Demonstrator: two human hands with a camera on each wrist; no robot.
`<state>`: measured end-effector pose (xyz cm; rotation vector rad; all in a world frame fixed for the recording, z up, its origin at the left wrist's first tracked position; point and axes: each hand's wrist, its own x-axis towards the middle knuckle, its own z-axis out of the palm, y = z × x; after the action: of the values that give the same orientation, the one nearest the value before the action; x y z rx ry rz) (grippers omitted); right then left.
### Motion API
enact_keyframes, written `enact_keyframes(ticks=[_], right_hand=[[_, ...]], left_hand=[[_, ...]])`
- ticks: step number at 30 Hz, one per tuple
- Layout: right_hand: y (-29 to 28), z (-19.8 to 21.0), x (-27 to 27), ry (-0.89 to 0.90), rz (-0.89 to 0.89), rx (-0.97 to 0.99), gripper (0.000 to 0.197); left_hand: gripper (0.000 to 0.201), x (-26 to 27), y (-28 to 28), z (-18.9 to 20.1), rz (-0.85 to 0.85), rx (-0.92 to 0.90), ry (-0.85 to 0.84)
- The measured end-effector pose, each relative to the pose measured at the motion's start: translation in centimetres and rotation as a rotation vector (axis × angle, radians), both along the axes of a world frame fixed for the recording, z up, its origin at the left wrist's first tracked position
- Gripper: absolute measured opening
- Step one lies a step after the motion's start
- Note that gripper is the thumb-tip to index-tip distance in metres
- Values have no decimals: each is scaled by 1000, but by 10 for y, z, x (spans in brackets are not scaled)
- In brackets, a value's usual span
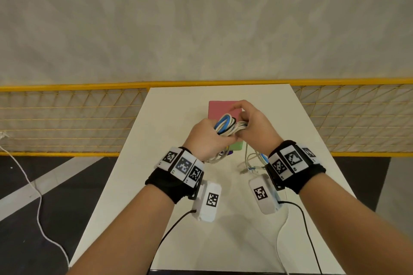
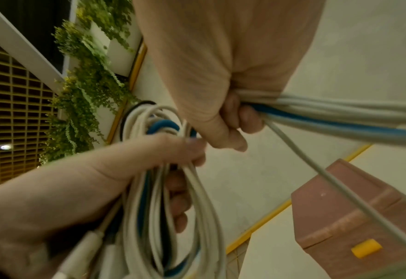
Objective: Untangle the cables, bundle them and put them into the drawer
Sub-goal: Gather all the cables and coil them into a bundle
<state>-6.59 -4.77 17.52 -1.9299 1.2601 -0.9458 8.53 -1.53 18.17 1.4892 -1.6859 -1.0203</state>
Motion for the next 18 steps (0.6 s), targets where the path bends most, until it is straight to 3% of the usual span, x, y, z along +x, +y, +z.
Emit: enact_keyframes(ticks=[4, 6, 9, 11, 14, 18], right_hand=[[2, 3, 0, -33, 57, -9, 44], [3, 7, 0, -120, 76, -4, 40], [6, 9, -3, -181, 97, -40, 26], [9, 4, -6, -123, 90, -38, 23], [12, -8, -9, -61, 98, 52, 11], [15, -12, -5, -156, 47, 116, 18]], left_hand=[[24, 0, 1, 7, 47, -16, -45], [7, 2, -1, 9, -17, -24, 39], [19, 6, -2, 12, 40, -17, 205], [29, 10, -5, 12, 131, 23, 365], [38, 14, -8, 12, 131, 68, 611], [47, 10, -9, 14, 264, 8, 417]])
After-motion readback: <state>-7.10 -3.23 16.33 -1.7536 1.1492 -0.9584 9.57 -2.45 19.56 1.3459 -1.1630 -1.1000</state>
